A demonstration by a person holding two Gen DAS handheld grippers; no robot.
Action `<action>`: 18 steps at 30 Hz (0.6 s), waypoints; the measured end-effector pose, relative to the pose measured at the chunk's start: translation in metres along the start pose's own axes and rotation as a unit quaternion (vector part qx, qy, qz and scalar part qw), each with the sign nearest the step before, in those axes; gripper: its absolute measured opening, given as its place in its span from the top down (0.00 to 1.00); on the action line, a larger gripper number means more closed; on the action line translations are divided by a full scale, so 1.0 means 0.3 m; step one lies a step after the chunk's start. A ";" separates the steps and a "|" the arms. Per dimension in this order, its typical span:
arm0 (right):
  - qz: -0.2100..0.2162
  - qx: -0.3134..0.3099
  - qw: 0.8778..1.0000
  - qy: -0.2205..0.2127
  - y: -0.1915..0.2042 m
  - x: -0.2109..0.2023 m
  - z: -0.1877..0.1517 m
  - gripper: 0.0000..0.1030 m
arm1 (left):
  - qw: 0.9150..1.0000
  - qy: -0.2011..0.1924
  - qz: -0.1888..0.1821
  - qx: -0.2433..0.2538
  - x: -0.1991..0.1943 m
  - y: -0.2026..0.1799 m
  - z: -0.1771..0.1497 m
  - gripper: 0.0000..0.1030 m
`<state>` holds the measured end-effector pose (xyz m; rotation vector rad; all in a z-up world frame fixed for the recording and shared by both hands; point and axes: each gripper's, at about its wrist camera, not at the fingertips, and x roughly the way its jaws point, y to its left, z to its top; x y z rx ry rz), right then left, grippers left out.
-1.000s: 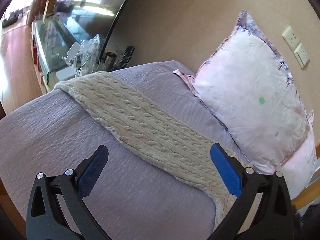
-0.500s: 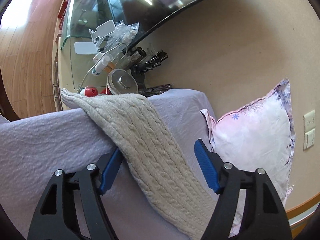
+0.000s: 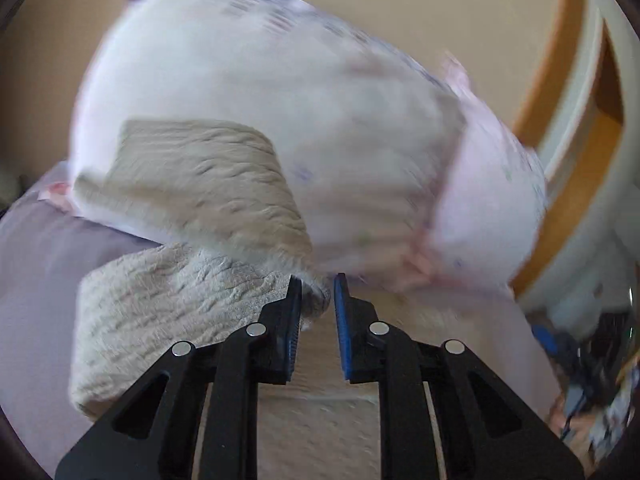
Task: Fold small clothes
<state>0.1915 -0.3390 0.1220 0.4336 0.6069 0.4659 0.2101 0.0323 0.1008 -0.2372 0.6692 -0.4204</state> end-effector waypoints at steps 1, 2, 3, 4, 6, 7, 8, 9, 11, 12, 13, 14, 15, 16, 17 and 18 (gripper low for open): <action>-0.004 0.009 1.000 0.010 -0.013 0.024 -0.005 0.24 | 0.999 0.038 -0.018 0.031 0.083 -0.091 -0.049 0.77; -0.010 0.021 0.999 0.024 -0.032 0.048 -0.011 0.24 | 0.995 0.079 -0.034 0.056 0.157 -0.161 -0.103 0.77; -0.017 0.034 0.999 0.037 -0.054 0.066 -0.017 0.24 | 0.991 0.106 -0.045 0.069 0.199 -0.200 -0.150 0.77; -0.023 0.047 0.997 0.049 -0.078 0.079 -0.021 0.29 | 0.989 0.118 -0.048 0.078 0.213 -0.214 -0.184 0.77; -0.032 0.074 0.994 0.069 -0.134 0.098 -0.025 0.38 | 0.990 0.113 -0.044 0.072 0.171 -0.183 -0.214 0.71; -0.037 0.086 0.993 0.077 -0.158 0.110 -0.025 0.43 | 0.992 0.102 -0.044 0.058 0.129 -0.148 -0.217 0.56; -0.044 0.096 0.991 0.087 -0.180 0.130 -0.024 0.46 | 0.995 0.084 -0.034 0.038 0.077 -0.098 -0.211 0.46; -0.049 0.107 0.988 0.096 -0.198 0.154 -0.023 0.52 | 0.997 0.068 -0.019 0.019 0.021 -0.041 -0.203 0.32; -0.046 0.132 0.983 0.115 -0.230 0.216 -0.017 0.57 | 0.999 0.049 0.011 -0.013 -0.079 0.059 -0.205 0.28; -0.044 0.146 0.980 0.124 -0.246 0.253 -0.012 0.60 | 0.998 0.049 0.025 -0.028 -0.120 0.102 -0.216 0.27; -0.052 0.161 0.977 0.133 -0.263 0.297 -0.008 0.61 | 0.997 0.050 0.035 -0.045 -0.156 0.142 -0.231 0.26; -0.060 0.171 0.973 0.141 -0.275 0.336 -0.003 0.62 | 0.996 0.055 0.043 -0.063 -0.192 0.183 -0.255 0.26; -0.071 0.181 0.970 0.146 -0.288 0.373 0.001 0.64 | 0.994 0.060 0.049 -0.077 -0.221 0.211 -0.276 0.25; -0.082 0.191 0.967 0.150 -0.302 0.415 0.002 0.65 | 0.992 0.065 0.054 -0.089 -0.246 0.230 -0.307 0.25; -0.090 0.198 0.964 0.153 -0.312 0.448 0.001 0.65 | 0.991 0.069 0.058 -0.100 -0.273 0.250 -0.338 0.25; -0.100 0.202 0.962 0.157 -0.318 0.479 -0.002 0.65 | 0.990 0.072 0.058 -0.110 -0.292 0.266 -0.367 0.24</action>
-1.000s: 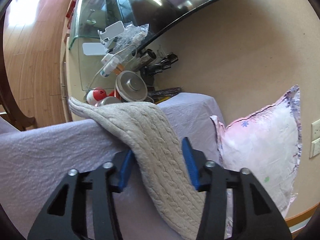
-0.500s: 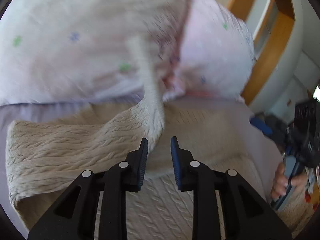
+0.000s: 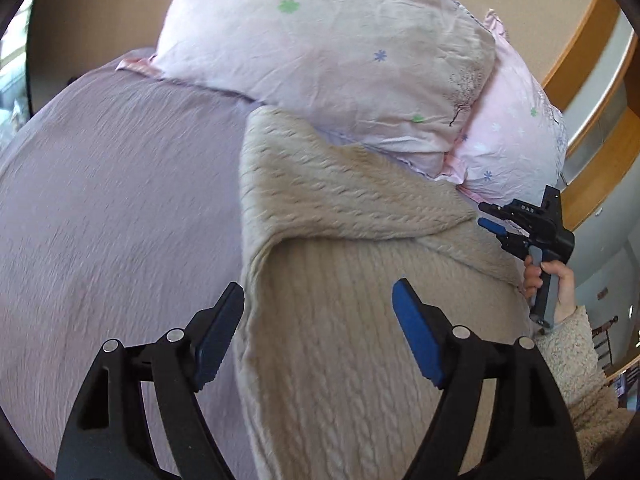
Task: Fold small clothes
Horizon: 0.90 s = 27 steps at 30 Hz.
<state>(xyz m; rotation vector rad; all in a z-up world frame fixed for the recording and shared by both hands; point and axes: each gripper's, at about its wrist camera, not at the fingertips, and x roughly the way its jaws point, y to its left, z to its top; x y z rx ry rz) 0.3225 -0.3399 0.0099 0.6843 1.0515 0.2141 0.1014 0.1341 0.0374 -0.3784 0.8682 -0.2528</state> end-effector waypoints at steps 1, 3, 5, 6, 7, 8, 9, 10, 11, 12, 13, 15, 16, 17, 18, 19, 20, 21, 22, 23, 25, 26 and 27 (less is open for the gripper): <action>-0.009 0.006 1.000 0.000 0.000 0.030 0.006 0.68 | 1.000 0.004 -0.002 -0.008 -0.007 0.020 -0.025 0.22; -0.019 -0.002 1.000 -0.011 0.016 0.066 0.008 0.91 | 1.000 0.016 -0.008 -0.019 -0.010 0.051 -0.069 0.21; -0.004 -0.016 0.999 -0.034 0.034 0.044 -0.002 0.92 | 0.999 0.026 -0.007 -0.016 0.007 0.054 -0.090 0.21; 0.009 -0.020 0.998 -0.053 0.043 0.004 -0.010 0.93 | 1.000 0.017 -0.005 -0.005 0.001 0.046 -0.098 0.20; 0.026 -0.023 0.996 -0.077 0.048 -0.061 -0.025 0.93 | 1.000 0.017 -0.001 0.003 -0.002 0.041 -0.105 0.19; 0.034 -0.026 0.994 -0.098 0.048 -0.120 -0.042 0.93 | 1.000 0.018 -0.002 0.007 -0.001 0.035 -0.111 0.19; 0.035 -0.029 0.991 -0.125 0.040 -0.195 -0.069 0.93 | 1.000 0.016 -0.006 0.010 -0.001 0.032 -0.119 0.19; 0.028 -0.029 0.988 -0.148 0.024 -0.265 -0.103 0.93 | 1.000 0.014 -0.010 0.013 -0.002 0.029 -0.125 0.18; 0.014 -0.026 0.986 -0.163 0.000 -0.316 -0.138 0.93 | 1.000 0.010 -0.011 0.017 -0.003 0.024 -0.132 0.18; -0.008 -0.018 0.985 -0.170 -0.032 -0.354 -0.176 0.92 | 1.000 0.008 -0.013 0.021 -0.005 0.021 -0.139 0.18; -0.032 -0.010 0.987 -0.160 -0.070 -0.371 -0.210 0.90 | 1.000 0.006 -0.019 0.023 -0.006 0.020 -0.146 0.18; -0.050 0.016 0.990 -0.133 -0.152 -0.389 -0.272 0.83 | 0.999 0.004 -0.034 0.021 -0.012 0.018 -0.163 0.18; -0.053 0.026 0.990 -0.130 -0.195 -0.419 -0.318 0.73 | 0.999 0.004 -0.044 0.021 -0.018 0.016 -0.174 0.18; -0.051 0.025 0.990 -0.131 -0.230 -0.450 -0.360 0.65 | 0.998 0.005 -0.055 0.019 -0.025 0.016 -0.186 0.18; -0.049 0.020 0.989 -0.137 -0.253 -0.489 -0.403 0.48 | 0.998 0.005 -0.068 0.017 -0.034 0.017 -0.202 0.18; -0.053 0.011 0.989 -0.141 -0.277 -0.534 -0.449 0.43 | 0.997 0.004 -0.081 0.013 -0.043 0.020 -0.216 0.18; -0.060 0.002 0.989 -0.135 -0.297 -0.568 -0.483 0.42 | 0.995 0.002 -0.097 0.009 -0.052 0.024 -0.233 0.18; -0.062 0.000 0.990 -0.123 -0.325 -0.590 -0.516 0.42 | 0.994 0.000 -0.113 0.004 -0.060 0.028 -0.249 0.20; -0.051 0.003 0.993 -0.104 -0.352 -0.601 -0.547 0.43 | 0.992 -0.003 -0.123 0.003 -0.068 0.027 -0.264 0.22; -0.036 0.007 0.996 -0.086 -0.364 -0.598 -0.562 0.46 | 0.992 -0.003 -0.130 0.006 -0.074 0.020 -0.281 0.23; 0.001 0.008 0.999 -0.053 -0.394 -0.595 -0.622 0.61 | 0.989 -0.003 -0.144 0.016 -0.088 -0.001 -0.315 0.26; 0.022 0.002 0.999 -0.043 -0.396 -0.602 -0.656 0.63 | 0.988 -0.005 -0.154 0.020 -0.098 -0.010 -0.334 0.26; 0.047 -0.002 0.999 -0.024 -0.395 -0.605 -0.692 0.69 | 0.986 -0.007 -0.166 0.021 -0.107 -0.016 -0.354 0.29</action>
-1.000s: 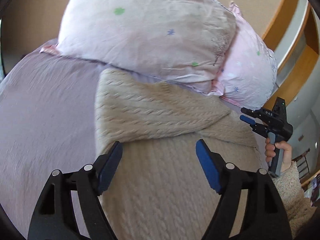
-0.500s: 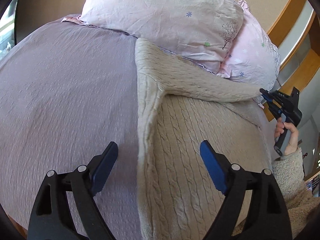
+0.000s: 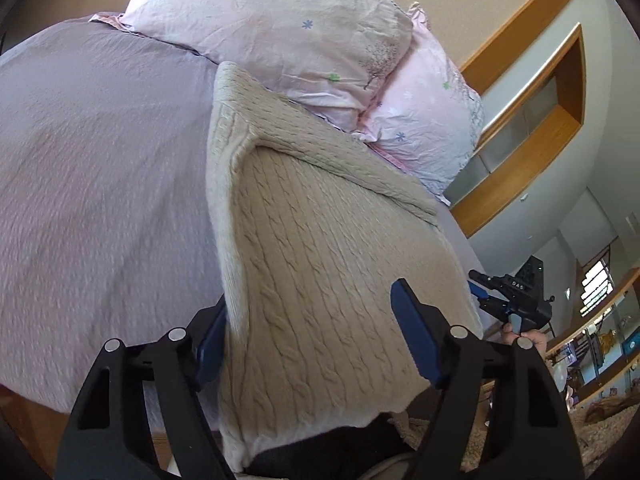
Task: Fold small clothes
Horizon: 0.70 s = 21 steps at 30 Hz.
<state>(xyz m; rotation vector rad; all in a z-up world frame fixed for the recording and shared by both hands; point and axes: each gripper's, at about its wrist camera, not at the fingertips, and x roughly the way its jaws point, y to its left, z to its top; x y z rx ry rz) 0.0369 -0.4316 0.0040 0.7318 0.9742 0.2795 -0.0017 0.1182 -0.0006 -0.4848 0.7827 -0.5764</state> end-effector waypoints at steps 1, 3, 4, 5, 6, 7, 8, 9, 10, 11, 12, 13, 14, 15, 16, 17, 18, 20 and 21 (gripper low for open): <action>0.019 -0.001 1.000 0.014 0.013 -0.006 -0.030 0.72 | 1.000 -0.002 -0.010 -0.001 -0.008 -0.007 -0.020 0.33; 0.055 -0.016 0.998 0.033 0.021 -0.032 -0.098 0.78 | 1.000 -0.013 -0.024 -0.003 -0.031 -0.015 -0.061 0.36; 0.075 -0.019 0.996 0.043 0.019 -0.052 -0.137 0.78 | 0.999 -0.012 -0.034 -0.014 -0.037 -0.010 -0.081 0.36; 0.084 -0.022 0.995 0.049 0.017 -0.064 -0.163 0.78 | 0.998 -0.014 -0.045 -0.028 -0.044 -0.001 -0.103 0.37; 0.089 -0.029 0.994 0.053 0.014 -0.080 -0.191 0.79 | 0.998 -0.021 -0.050 -0.036 -0.053 0.005 -0.123 0.38; 0.098 -0.034 0.993 0.054 0.012 -0.094 -0.218 0.83 | 0.997 -0.028 -0.053 -0.041 -0.064 0.009 -0.141 0.40; 0.104 -0.035 0.992 0.059 0.009 -0.098 -0.237 0.85 | 0.997 -0.033 -0.055 -0.046 -0.072 0.012 -0.153 0.41; 0.106 -0.037 0.991 0.068 0.010 -0.098 -0.252 0.85 | 0.996 -0.037 -0.056 -0.051 -0.080 0.015 -0.162 0.43; 0.103 -0.044 0.991 0.073 0.014 -0.096 -0.266 0.85 | 0.996 -0.038 -0.056 -0.055 -0.088 0.015 -0.170 0.45; 0.099 -0.054 0.990 0.081 0.023 -0.088 -0.280 0.86 | 0.997 -0.036 -0.052 -0.055 -0.091 0.013 -0.177 0.47; 0.096 -0.061 0.990 0.088 0.030 -0.079 -0.288 0.86 | 0.997 -0.032 -0.041 -0.049 -0.094 0.007 -0.185 0.50; 0.095 -0.066 0.989 0.092 0.035 -0.071 -0.294 0.85 | 0.998 -0.030 -0.029 -0.041 -0.095 -0.001 -0.192 0.52; 0.098 -0.067 0.988 0.096 0.036 -0.062 -0.294 0.85 | 0.999 -0.026 -0.016 -0.033 -0.096 -0.009 -0.199 0.52; 0.100 -0.066 0.988 0.098 0.031 -0.056 -0.295 0.86 | 0.999 -0.022 -0.001 -0.027 -0.094 -0.011 -0.209 0.52; 0.099 -0.063 0.988 0.101 0.027 -0.049 -0.294 0.85 | 1.000 -0.012 0.013 -0.025 -0.086 -0.010 -0.219 0.52; 0.099 -0.061 0.988 0.103 0.017 -0.041 -0.291 0.85 | 0.999 -0.003 0.027 -0.023 -0.072 -0.005 -0.230 0.52; 0.098 -0.058 0.988 0.107 0.017 -0.025 -0.286 0.85 | 0.999 0.004 0.035 -0.024 -0.063 0.005 -0.247 0.52; 0.098 -0.056 0.987 0.112 0.010 -0.007 -0.282 0.85 | 0.999 0.015 0.037 -0.036 -0.036 0.033 -0.264 0.52; 0.101 -0.061 0.986 0.115 0.014 -0.002 -0.284 0.91 | 0.998 0.018 0.030 -0.046 -0.028 0.049 -0.267 0.52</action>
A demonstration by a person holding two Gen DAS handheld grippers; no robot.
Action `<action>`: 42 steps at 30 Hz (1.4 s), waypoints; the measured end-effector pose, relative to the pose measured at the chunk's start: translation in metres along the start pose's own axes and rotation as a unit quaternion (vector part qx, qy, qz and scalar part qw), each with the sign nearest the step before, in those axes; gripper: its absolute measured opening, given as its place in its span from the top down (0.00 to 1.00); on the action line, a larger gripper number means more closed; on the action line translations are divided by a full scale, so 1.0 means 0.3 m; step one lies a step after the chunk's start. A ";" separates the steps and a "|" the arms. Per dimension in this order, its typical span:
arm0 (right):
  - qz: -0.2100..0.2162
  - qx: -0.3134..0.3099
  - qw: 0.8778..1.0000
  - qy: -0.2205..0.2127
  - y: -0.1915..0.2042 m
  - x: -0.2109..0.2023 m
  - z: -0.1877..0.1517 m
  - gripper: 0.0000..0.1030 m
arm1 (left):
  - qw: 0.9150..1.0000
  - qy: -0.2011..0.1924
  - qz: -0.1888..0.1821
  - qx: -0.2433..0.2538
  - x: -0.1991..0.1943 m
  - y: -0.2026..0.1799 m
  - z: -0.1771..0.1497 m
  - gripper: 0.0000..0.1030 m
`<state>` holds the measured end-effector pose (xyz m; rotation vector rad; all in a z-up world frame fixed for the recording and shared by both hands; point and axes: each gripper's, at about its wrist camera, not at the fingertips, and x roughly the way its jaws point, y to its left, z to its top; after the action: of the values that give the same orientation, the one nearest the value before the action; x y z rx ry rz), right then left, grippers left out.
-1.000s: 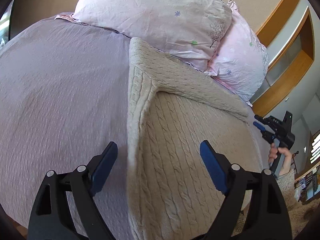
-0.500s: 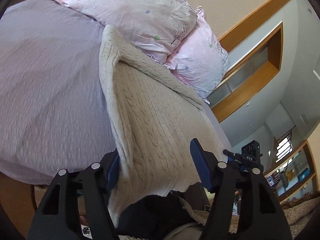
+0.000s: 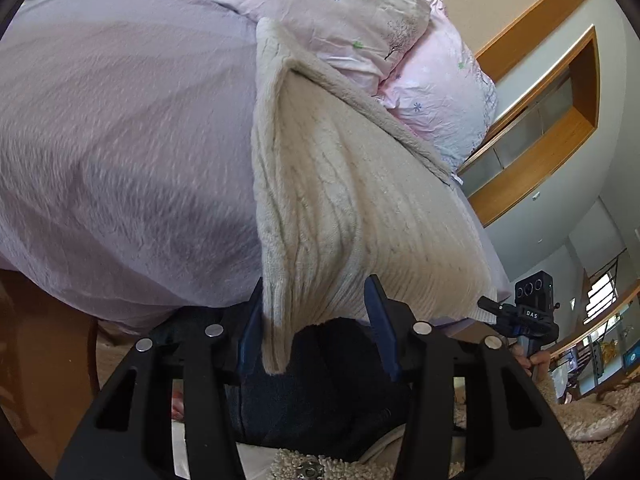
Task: Fold small clothes
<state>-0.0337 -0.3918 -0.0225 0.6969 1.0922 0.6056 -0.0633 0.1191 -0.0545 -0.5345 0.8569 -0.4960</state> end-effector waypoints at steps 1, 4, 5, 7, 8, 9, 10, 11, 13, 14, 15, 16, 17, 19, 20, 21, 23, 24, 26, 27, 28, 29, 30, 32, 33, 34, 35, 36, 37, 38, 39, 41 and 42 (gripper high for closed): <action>0.002 -0.008 1.000 0.004 0.007 0.001 -0.002 0.93 | 1.000 0.004 -0.012 -0.010 0.008 0.012 0.004 0.62; 0.040 -0.054 0.998 -0.008 0.086 -0.046 0.018 0.93 | 0.998 0.024 -0.056 -0.006 -0.001 -0.011 0.024 0.89; 0.051 -0.069 0.996 -0.026 0.123 -0.080 0.047 0.93 | 0.998 0.024 -0.066 0.006 -0.015 -0.037 0.041 0.89; 0.068 -0.098 0.990 -0.070 0.197 -0.149 0.139 0.93 | 0.996 0.011 -0.083 0.026 -0.046 -0.089 0.105 0.90; 0.070 -0.114 0.987 -0.091 0.236 -0.171 0.196 0.93 | 0.995 -0.002 -0.094 0.032 -0.063 -0.112 0.162 0.90; 0.069 -0.129 0.983 -0.109 0.269 -0.188 0.260 0.93 | 0.994 -0.017 -0.101 0.036 -0.077 -0.129 0.224 0.90; 0.067 -0.144 0.979 -0.128 0.302 -0.196 0.332 0.93 | 0.993 -0.039 -0.103 0.036 -0.089 -0.141 0.304 0.90; 0.064 -0.156 0.975 -0.146 0.326 -0.195 0.410 0.93 | 0.992 -0.059 -0.103 0.031 -0.091 -0.146 0.386 0.90; 0.045 -0.175 0.966 -0.184 0.364 -0.165 0.552 0.93 | 0.991 -0.106 -0.084 0.017 -0.069 -0.144 0.557 0.90; 0.030 -0.177 0.963 -0.201 0.367 -0.131 0.638 0.93 | 0.990 -0.120 -0.073 0.010 -0.032 -0.137 0.654 0.90; 0.014 -0.170 0.962 -0.213 0.370 -0.089 0.718 0.93 | 0.990 -0.128 -0.058 -0.001 0.015 -0.126 0.741 0.90; -0.004 -0.155 0.963 -0.222 0.356 -0.041 0.792 0.93 | 0.991 -0.126 -0.044 -0.007 0.070 -0.116 0.819 0.90; -0.028 -0.133 0.965 -0.225 0.327 0.019 0.867 0.93 | 0.992 -0.122 -0.026 -0.014 0.135 -0.098 0.890 0.90; -0.072 -0.083 0.970 -0.219 0.223 0.154 0.974 0.93 | 0.994 -0.104 0.011 -0.031 0.279 -0.061 0.965 0.90; -0.102 -0.055 0.970 -0.214 0.164 0.214 1.017 0.93 | 0.995 -0.092 0.032 -0.038 0.337 -0.032 0.993 0.90; -0.125 -0.030 0.970 -0.208 0.115 0.255 1.033 0.93 | 0.995 -0.076 0.048 -0.047 0.397 -0.007 1.011 0.90; -0.154 0.029 0.969 -0.192 0.025 0.314 1.052 0.90 | 0.995 -0.036 0.057 -0.069 0.490 0.041 1.032 0.90; -0.152 0.050 0.968 -0.191 -0.005 0.326 1.051 0.86 | 0.995 -0.022 0.059 -0.074 0.511 0.054 1.031 0.90; -0.145 0.050 0.967 -0.205 -0.022 0.324 1.046 0.73 | 0.997 -0.017 0.047 -0.065 0.494 0.056 1.015 0.83; -0.152 0.043 0.962 -0.221 -0.017 0.308 1.037 0.48 | 0.997 -0.024 0.041 -0.060 0.472 0.052 1.012 0.61; -0.163 0.041 0.956 -0.241 0.001 0.281 1.023 0.18 | 0.997 -0.034 0.036 -0.057 0.439 0.050 1.008 0.24; -0.187 0.044 0.943 -0.272 0.015 0.244 1.006 0.03 | 0.996 -0.054 0.034 -0.055 0.395 0.049 1.002 0.09; -0.210 0.050 0.927 -0.307 0.026 0.204 0.985 0.02 | 0.995 -0.077 0.038 -0.054 0.353 0.049 0.998 0.01; -0.214 0.046 0.910 -0.351 0.032 0.141 0.961 0.02 | 0.994 -0.082 0.042 -0.051 0.305 0.063 0.987 0.01; -0.207 0.044 0.911 -0.353 0.025 0.127 0.957 0.02 | 0.995 -0.070 0.048 -0.058 0.302 0.078 0.988 0.01; -0.201 0.044 0.913 -0.353 0.016 0.118 0.953 0.02 | 0.995 -0.056 0.050 -0.067 0.306 0.097 0.979 0.05; -0.195 0.048 0.914 -0.351 0.007 0.112 0.954 0.02 | 0.995 -0.036 0.047 -0.077 0.320 0.121 0.968 0.09; -0.186 0.050 0.918 -0.346 0.002 0.112 0.955 0.02 | 0.995 -0.013 0.045 -0.088 0.341 0.142 0.955 0.22; -0.179 0.054 0.922 -0.340 -0.002 0.116 0.962 0.02 | 0.994 0.011 0.044 -0.098 0.367 0.158 0.942 0.29; -0.172 0.056 0.925 -0.334 -0.011 0.121 0.963 0.02 | 0.993 0.030 0.041 -0.107 0.389 0.173 0.928 0.31; -0.168 0.055 0.927 -0.332 -0.015 0.121 0.958 0.02 | 0.993 0.033 0.033 -0.105 0.400 0.177 0.916 0.35; -0.164 0.047 0.929 -0.327 0.001 0.132 0.961 0.02 | 0.994 0.035 0.026 -0.099 0.409 0.169 0.911 0.35; -0.161 0.043 0.930 -0.326 0.010 0.133 0.958 0.02 | 0.993 0.039 0.013 -0.111 0.419 0.172 0.907 0.37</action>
<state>0.2480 -0.4191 0.0414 0.7038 0.5865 0.0219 0.2362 0.1472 -0.0105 -0.7093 0.9994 -0.4017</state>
